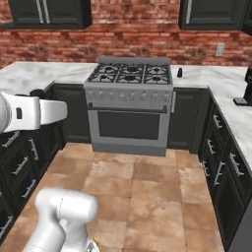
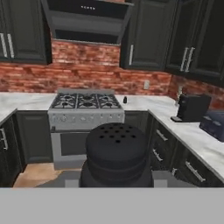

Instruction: Take 2 condiments from the cabinet and move them on the counter near the stove.Make sure the condiments are lined up with each other, next to each other.

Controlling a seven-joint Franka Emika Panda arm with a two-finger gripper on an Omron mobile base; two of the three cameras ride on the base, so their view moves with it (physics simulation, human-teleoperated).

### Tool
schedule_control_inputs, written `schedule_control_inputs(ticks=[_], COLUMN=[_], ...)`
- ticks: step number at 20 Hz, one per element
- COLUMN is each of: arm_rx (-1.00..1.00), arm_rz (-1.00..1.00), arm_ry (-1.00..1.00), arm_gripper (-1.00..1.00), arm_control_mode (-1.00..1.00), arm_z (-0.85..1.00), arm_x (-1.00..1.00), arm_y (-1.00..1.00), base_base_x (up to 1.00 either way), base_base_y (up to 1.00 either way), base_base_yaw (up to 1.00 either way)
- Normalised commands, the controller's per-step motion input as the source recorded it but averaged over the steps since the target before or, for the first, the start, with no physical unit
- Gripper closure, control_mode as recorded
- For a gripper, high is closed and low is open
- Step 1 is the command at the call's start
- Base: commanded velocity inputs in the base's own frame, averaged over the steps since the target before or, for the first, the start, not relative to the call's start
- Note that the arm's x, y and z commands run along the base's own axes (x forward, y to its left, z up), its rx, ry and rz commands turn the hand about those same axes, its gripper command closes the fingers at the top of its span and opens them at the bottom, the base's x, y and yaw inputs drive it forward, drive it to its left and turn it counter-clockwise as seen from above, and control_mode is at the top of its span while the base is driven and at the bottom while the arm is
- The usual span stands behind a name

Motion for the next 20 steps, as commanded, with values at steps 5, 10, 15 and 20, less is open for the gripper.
schedule_control_inputs(ticks=[5, 10, 15, 20], arm_rx=[0.00, 0.00, 0.00, 0.00], arm_rz=[0.00, 0.00, 0.00, 0.00], arm_ry=[0.00, 0.00, 0.00, 0.00], arm_gripper=[1.00, 1.00, 1.00, 1.00], arm_control_mode=[1.00, 1.00, 1.00, 1.00], arm_z=[0.00, 0.00, 0.00, 0.00], arm_x=[0.00, 0.00, 0.00, 0.00], arm_y=[0.00, 0.00, 0.00, 0.00], base_base_x=[1.00, 1.00, 0.97, 0.88], base_base_y=[-0.51, -0.59, -0.59, -0.40], base_base_yaw=[0.12, 0.11, 0.10, 0.12])
